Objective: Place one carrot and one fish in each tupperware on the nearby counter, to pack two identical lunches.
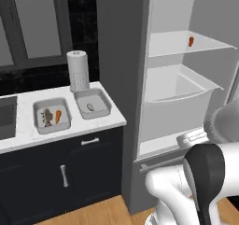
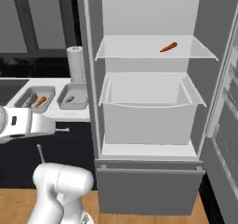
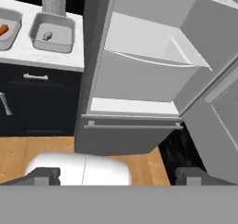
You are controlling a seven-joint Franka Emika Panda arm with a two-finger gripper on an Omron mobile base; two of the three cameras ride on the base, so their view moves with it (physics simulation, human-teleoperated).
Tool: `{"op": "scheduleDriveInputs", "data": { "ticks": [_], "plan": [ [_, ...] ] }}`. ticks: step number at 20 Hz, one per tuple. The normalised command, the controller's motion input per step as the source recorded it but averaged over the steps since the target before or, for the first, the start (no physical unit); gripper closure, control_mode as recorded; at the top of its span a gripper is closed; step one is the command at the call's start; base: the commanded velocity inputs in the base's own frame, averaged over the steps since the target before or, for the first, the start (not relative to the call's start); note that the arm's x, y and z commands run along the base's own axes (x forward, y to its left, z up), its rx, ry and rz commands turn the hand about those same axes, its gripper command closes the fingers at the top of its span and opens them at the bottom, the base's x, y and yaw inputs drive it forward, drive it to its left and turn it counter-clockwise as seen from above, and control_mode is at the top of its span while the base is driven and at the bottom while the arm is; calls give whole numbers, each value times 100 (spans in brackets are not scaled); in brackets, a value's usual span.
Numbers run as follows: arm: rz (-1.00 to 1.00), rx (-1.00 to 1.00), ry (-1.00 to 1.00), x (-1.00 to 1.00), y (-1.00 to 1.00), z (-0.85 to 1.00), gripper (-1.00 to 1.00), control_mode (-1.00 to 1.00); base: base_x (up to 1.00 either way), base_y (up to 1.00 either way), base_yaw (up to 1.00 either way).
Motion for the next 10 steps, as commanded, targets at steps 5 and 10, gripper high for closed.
{"op": "scheduleDriveInputs", "data": {
  "ticks": [5, 10],
  "plan": [
    [0, 0, 0, 0, 0, 0, -100, 100, 25, -97, 0],
    [0, 0, 0, 0, 0, 0, -100, 100, 40, -62, 0]
  ]
}}
